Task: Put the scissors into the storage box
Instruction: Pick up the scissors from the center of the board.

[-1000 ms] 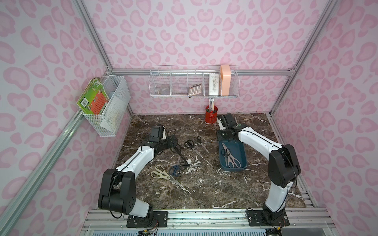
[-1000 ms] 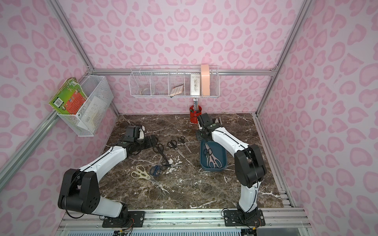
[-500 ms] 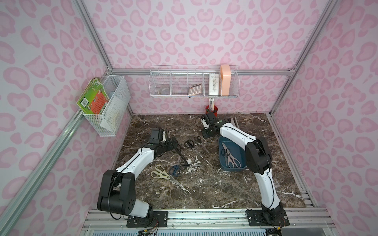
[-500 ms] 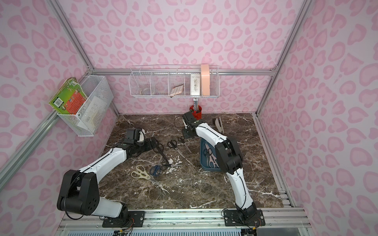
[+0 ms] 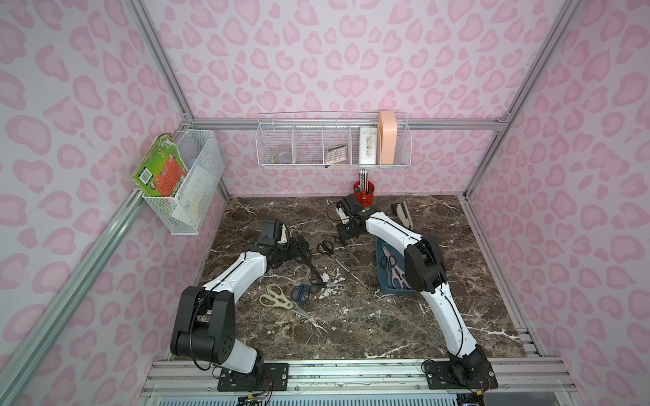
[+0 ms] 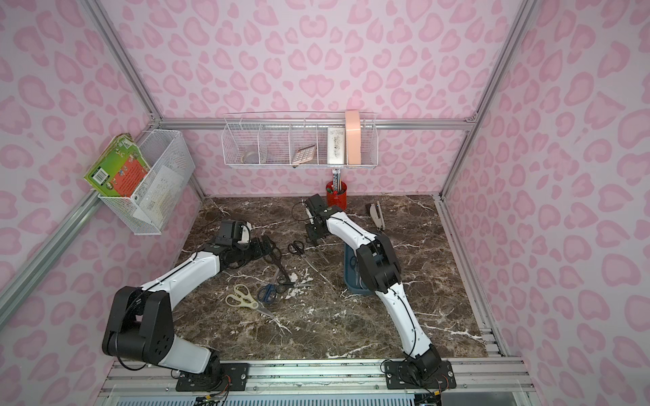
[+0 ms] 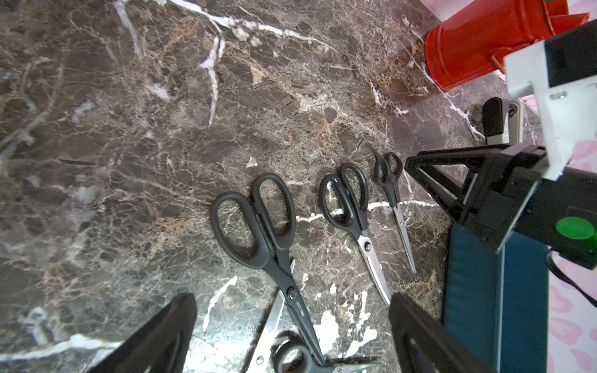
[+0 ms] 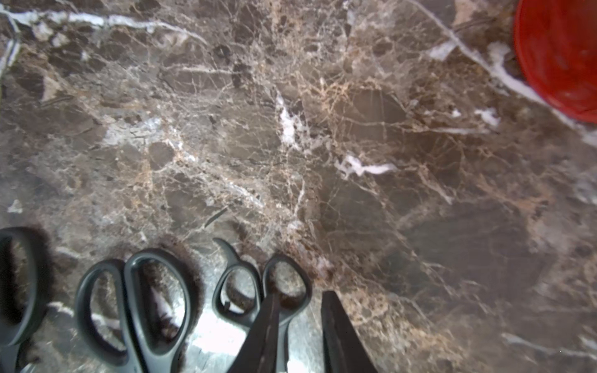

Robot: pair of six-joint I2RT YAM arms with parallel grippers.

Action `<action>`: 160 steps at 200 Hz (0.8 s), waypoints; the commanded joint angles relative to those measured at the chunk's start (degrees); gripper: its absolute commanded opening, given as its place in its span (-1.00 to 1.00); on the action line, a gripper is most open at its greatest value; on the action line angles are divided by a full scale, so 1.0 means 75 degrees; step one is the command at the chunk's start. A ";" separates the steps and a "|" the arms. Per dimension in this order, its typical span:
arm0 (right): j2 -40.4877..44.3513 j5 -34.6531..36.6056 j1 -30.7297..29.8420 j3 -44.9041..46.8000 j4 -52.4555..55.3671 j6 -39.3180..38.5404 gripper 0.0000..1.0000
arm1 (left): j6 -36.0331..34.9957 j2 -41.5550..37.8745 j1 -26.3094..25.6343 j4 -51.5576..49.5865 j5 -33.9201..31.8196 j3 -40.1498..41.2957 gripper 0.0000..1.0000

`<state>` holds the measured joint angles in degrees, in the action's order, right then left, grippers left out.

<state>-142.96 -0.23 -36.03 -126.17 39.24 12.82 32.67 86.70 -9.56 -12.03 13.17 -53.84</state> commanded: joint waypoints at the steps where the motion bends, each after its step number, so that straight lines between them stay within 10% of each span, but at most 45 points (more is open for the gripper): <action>1: -0.0175 -0.0035 0.0018 -0.0285 0.0278 -0.0051 -0.47 | 0.0025 -0.0030 -0.0001 0.0039 0.0037 0.0012 0.96; 160: -0.0744 0.0059 0.0083 -0.0638 0.0832 -0.0104 -0.64 | 0.0156 -0.0052 -0.0004 0.0181 0.0022 0.0099 0.96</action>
<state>-147.52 0.03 -35.55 -131.00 42.11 12.19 33.32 86.70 -9.61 -11.44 13.17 -53.25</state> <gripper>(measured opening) 0.198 0.980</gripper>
